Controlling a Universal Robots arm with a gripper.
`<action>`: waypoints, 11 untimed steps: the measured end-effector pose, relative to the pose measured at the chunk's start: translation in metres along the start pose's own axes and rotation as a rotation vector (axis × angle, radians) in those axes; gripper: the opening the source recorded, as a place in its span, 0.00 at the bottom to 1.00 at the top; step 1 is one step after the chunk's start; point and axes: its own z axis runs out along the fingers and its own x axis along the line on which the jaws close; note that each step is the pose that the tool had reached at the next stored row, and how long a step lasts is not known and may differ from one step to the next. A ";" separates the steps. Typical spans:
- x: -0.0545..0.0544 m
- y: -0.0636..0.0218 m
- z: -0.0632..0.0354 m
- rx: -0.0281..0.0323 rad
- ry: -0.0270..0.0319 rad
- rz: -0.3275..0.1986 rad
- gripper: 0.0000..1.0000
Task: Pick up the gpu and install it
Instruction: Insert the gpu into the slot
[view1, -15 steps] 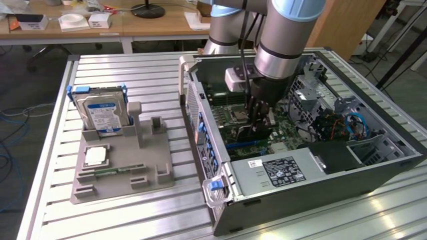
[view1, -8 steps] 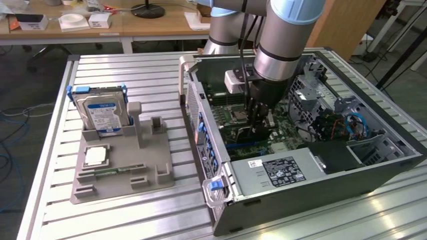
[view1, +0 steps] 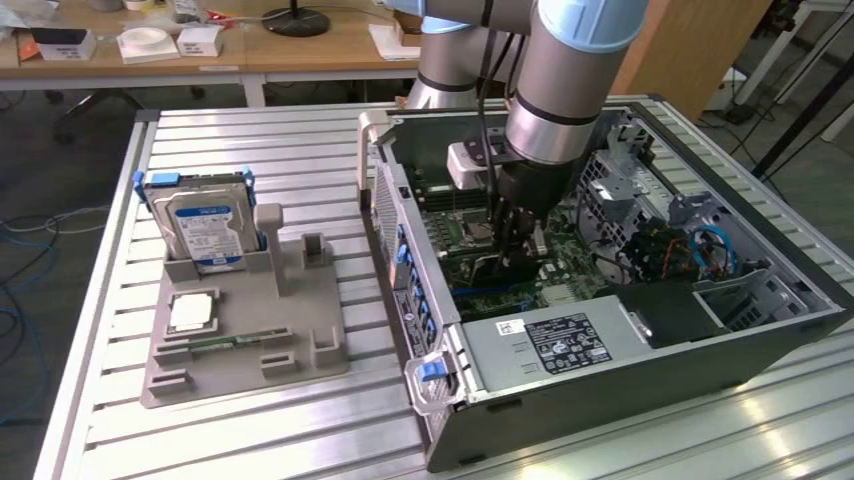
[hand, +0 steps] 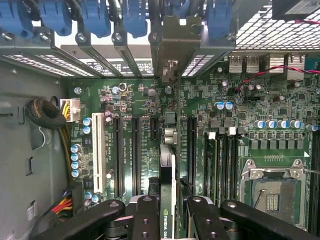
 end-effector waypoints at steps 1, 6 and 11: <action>0.000 0.0001 0.0003 -0.0001 0.0003 0.000 0.26; 0.000 0.0000 0.0005 -0.0001 0.0002 0.000 0.26; 0.000 0.0001 0.0006 0.0001 -0.0002 0.000 0.26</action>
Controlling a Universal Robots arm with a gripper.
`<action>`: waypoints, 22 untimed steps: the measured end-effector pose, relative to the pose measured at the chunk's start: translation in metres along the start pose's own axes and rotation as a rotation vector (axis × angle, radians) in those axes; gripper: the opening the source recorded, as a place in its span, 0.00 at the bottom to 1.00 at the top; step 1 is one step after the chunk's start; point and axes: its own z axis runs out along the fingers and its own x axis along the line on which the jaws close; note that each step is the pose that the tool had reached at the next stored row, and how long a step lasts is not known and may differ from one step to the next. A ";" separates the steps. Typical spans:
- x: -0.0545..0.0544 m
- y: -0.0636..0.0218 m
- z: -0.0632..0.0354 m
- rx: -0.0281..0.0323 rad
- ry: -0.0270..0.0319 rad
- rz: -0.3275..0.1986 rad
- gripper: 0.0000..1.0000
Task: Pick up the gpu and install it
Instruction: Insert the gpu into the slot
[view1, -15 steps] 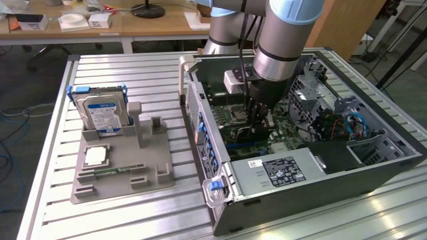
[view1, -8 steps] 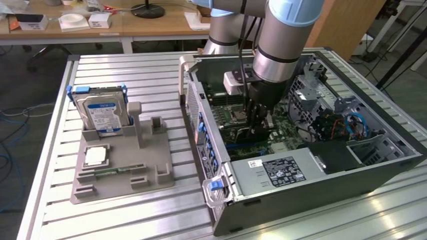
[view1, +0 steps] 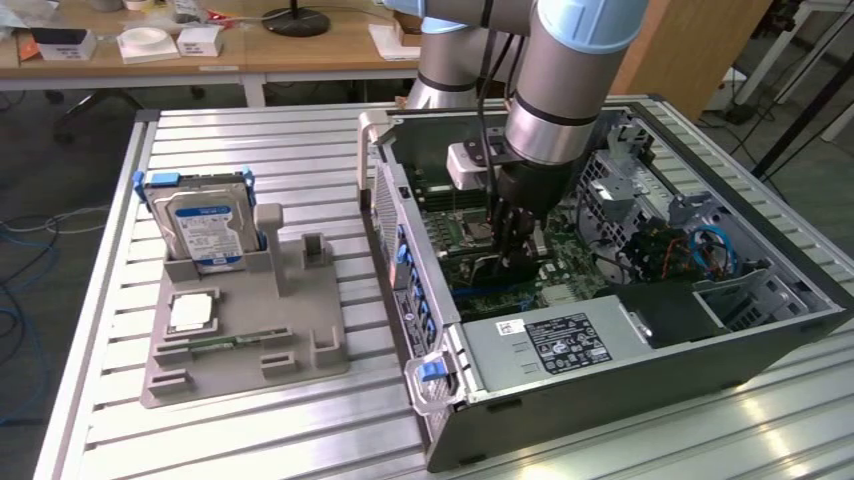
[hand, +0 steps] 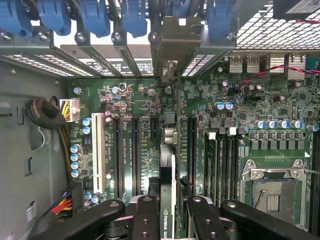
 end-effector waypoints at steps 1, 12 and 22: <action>0.000 0.0000 0.0000 0.0000 -0.0002 0.000 0.26; -0.001 0.0000 0.0018 -0.0005 0.0007 -0.001 0.26; -0.001 0.0000 -0.0005 0.0002 0.0002 -0.004 0.26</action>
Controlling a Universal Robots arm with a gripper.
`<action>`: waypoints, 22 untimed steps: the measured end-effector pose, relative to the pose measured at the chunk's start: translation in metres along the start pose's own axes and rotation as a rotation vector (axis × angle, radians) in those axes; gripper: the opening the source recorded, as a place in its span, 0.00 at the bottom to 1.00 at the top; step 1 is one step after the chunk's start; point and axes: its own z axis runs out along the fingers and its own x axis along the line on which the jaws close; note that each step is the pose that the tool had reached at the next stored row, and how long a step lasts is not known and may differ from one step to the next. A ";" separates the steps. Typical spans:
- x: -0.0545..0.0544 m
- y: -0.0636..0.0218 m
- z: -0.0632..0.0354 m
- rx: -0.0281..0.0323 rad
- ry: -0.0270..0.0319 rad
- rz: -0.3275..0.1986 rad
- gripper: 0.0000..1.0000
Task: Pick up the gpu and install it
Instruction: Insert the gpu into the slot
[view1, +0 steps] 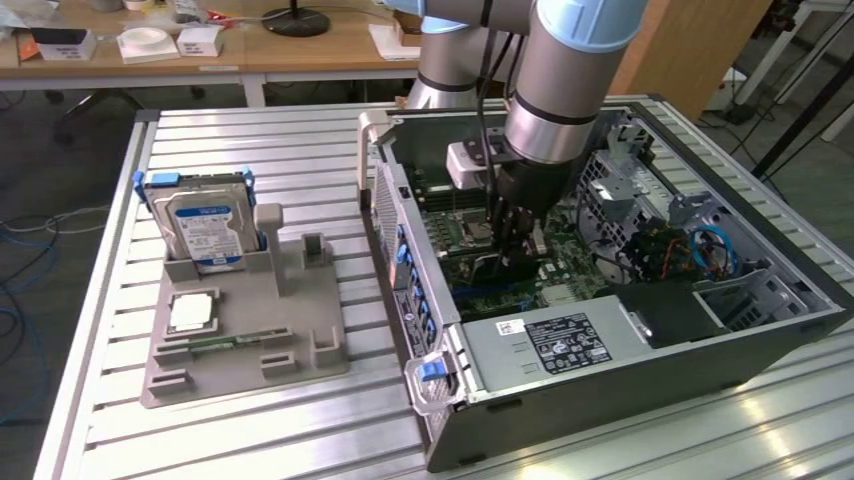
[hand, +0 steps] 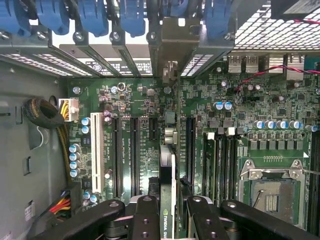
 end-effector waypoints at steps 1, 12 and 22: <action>-0.001 0.0000 0.0000 0.0000 0.0000 -0.001 0.26; -0.002 0.0001 0.0020 -0.0001 0.0001 -0.015 0.26; -0.002 0.0011 0.0052 -0.0001 0.0003 -0.018 0.26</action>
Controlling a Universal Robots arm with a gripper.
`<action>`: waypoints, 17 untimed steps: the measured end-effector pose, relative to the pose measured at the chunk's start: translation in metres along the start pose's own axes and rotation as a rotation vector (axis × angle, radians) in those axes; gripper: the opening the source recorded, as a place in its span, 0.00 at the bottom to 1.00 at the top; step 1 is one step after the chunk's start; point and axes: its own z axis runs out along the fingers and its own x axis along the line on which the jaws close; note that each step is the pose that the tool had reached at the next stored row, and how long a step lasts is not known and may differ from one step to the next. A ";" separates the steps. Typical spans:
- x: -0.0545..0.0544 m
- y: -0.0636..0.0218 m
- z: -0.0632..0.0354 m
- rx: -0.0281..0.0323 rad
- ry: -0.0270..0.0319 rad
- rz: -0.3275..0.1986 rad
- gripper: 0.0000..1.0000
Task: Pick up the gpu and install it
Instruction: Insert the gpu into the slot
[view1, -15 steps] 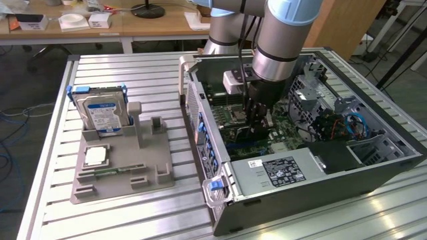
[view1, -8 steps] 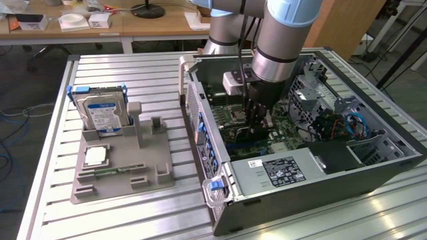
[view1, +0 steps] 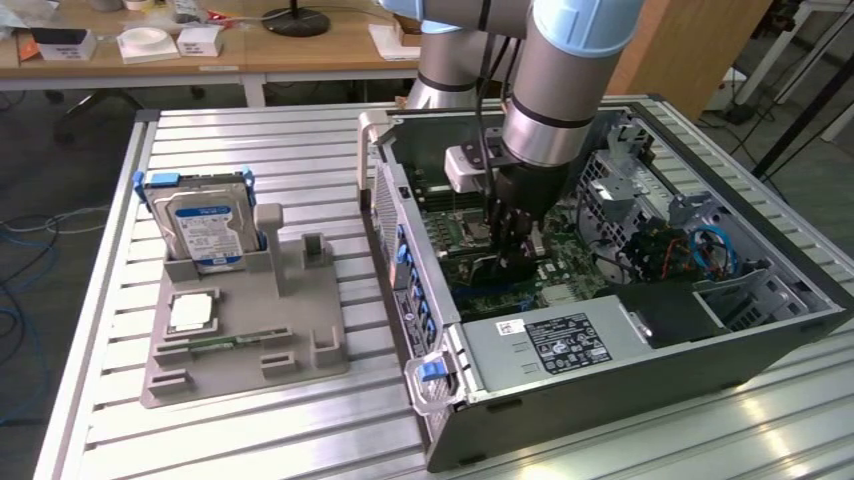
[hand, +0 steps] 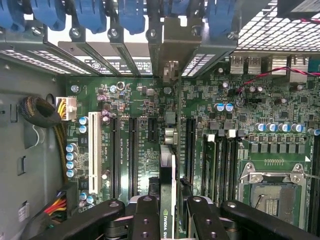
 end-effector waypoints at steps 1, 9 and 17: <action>0.000 0.0000 0.0002 0.0002 -0.0004 0.000 0.26; 0.000 0.0000 0.0002 0.0001 -0.0003 0.000 0.26; 0.000 0.0000 0.0016 0.0002 -0.0004 0.000 0.26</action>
